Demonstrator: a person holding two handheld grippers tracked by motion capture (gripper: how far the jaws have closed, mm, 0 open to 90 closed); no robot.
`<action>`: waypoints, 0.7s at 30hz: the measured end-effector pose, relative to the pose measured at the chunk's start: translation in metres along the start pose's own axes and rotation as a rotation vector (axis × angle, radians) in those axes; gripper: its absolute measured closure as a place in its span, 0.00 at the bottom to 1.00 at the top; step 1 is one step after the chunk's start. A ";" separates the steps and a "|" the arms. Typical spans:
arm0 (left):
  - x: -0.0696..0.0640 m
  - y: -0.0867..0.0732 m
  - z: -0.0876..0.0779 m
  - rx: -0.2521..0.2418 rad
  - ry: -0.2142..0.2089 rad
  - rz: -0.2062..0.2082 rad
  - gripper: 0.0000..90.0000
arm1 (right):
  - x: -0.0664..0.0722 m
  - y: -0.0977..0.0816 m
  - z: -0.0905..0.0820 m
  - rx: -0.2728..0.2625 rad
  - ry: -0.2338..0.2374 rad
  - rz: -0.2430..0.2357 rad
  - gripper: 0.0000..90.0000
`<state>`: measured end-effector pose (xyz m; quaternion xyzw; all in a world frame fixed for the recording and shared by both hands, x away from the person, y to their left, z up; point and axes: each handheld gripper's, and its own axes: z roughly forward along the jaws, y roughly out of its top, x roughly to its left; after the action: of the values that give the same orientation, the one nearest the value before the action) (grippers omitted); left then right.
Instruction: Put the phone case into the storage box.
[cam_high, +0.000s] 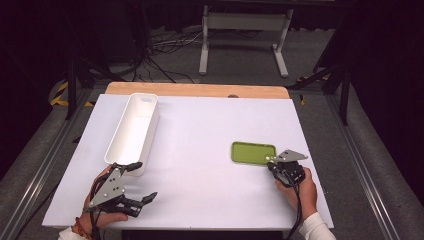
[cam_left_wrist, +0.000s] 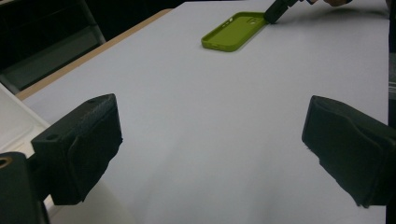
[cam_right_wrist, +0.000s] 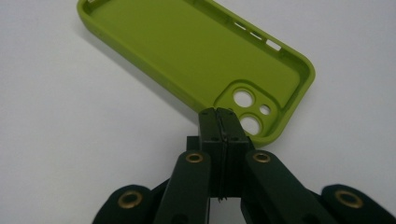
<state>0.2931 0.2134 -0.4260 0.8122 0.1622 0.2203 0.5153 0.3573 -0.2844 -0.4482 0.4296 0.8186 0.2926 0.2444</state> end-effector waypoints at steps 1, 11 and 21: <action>0.000 0.000 0.000 0.000 0.000 0.001 0.06 | -0.002 0.002 0.002 -0.001 -0.008 -0.002 1.00; 0.001 0.001 0.003 -0.007 -0.018 -0.006 0.06 | -0.014 0.013 0.015 0.019 -0.039 0.006 1.00; 0.002 0.003 0.005 -0.010 -0.030 -0.011 0.06 | -0.029 0.027 0.026 0.016 -0.080 0.026 1.00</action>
<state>0.2971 0.2093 -0.4250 0.8120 0.1576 0.2061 0.5228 0.4041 -0.2895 -0.4439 0.4532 0.8049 0.2721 0.2696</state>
